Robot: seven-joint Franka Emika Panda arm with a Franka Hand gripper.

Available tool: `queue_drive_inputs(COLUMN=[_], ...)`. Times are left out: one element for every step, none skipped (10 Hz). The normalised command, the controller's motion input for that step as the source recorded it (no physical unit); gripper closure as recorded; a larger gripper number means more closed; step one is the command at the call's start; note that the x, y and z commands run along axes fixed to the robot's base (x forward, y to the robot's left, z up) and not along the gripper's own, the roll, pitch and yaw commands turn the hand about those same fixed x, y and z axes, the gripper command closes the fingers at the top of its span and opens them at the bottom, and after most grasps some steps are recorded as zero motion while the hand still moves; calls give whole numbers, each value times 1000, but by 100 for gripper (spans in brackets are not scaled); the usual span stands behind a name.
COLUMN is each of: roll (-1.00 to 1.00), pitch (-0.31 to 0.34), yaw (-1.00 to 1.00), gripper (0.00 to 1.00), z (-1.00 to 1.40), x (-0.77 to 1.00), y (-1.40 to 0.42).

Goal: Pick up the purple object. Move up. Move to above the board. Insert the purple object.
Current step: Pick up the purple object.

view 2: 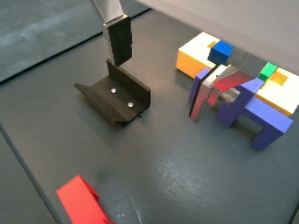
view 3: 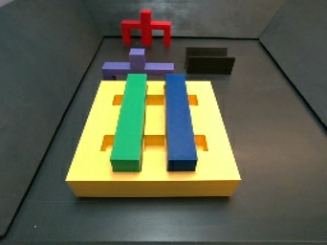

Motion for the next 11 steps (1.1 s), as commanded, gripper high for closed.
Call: queue_drive_inputs(roll=[4,0,0,-24,-1,-7,0,40,79,91,100], pitch=[0,0,0,-63,-54,-26,0,-61,-110,-91,-99], yaw=[0,0,0,20,0,0,29,69,0,0,43], gripper=[0,0,0,0,0,0,0,0,0,0,0], z=[0,-17,-217,-97,-166,-166,-71,0,0,-46,-109], x=[0,0,0,0,0,31,134,0,-71,-29,-31], y=[0,0,0,-40,0,-114,-611,-903,-1000,-1000,-1000])
